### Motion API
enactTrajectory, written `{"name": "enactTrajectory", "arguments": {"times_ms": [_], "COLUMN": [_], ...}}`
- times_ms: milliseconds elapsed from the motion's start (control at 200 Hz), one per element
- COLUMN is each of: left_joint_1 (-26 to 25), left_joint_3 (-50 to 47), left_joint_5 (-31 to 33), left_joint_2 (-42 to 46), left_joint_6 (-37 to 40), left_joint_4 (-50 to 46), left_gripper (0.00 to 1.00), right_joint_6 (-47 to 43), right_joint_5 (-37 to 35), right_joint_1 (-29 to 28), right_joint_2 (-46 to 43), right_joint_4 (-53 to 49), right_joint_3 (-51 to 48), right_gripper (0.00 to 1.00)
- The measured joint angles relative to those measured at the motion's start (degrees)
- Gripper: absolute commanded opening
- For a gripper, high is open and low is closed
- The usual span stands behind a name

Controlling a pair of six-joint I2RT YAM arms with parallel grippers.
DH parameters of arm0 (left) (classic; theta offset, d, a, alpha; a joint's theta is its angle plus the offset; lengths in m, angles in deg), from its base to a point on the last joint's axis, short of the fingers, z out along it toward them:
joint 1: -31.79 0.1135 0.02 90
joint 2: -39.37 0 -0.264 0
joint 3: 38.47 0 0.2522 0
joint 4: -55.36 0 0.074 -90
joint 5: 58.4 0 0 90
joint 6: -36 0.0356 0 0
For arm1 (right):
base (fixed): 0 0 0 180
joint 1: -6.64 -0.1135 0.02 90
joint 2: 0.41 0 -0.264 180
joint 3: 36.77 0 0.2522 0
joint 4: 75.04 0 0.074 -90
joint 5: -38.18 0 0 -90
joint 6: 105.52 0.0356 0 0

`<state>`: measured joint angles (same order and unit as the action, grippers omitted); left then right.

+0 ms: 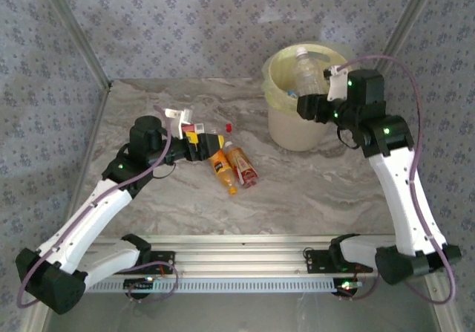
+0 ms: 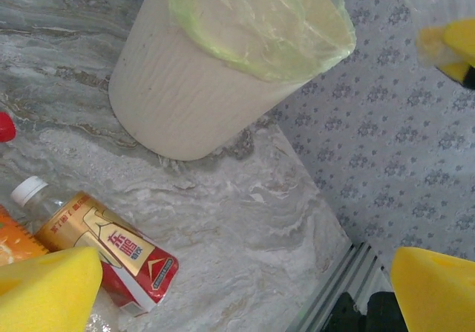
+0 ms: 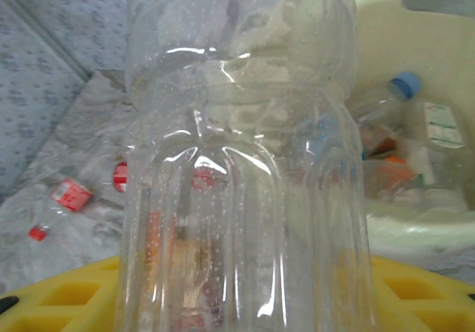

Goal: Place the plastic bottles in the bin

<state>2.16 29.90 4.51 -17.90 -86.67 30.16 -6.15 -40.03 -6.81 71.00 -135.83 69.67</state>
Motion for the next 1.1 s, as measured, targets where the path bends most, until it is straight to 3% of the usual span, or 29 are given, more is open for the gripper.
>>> {"name": "enactTrajectory", "arguments": {"times_ms": [505, 700, 884, 1099], "left_joint_1": [0.0, 0.0, 0.0, -0.04], "left_joint_3": [0.0, 0.0, 0.11, 0.11], "left_joint_5": [1.01, 2.84, 5.51, 8.04], "left_joint_2": [0.07, -0.11, -0.7, -1.05], "left_joint_6": [3.26, 3.67, 3.48, 2.34], "left_joint_4": [-4.07, -5.79, -8.28, -9.51], "left_gripper": [1.0, 1.0, 1.0, 1.0], "right_joint_6": [-4.72, -4.94, -4.74, -4.72], "right_joint_5": [3.65, 3.54, 2.05, 0.44], "right_joint_1": [8.72, 8.83, 8.9, 8.87], "right_joint_2": [20.5, 23.71, 24.37, 24.13], "right_joint_4": [-5.55, -6.03, -6.4, -6.4], "right_joint_3": [16.94, 17.38, 17.55, 17.77], "right_gripper": [0.61, 0.69, 0.83, 0.85]}}
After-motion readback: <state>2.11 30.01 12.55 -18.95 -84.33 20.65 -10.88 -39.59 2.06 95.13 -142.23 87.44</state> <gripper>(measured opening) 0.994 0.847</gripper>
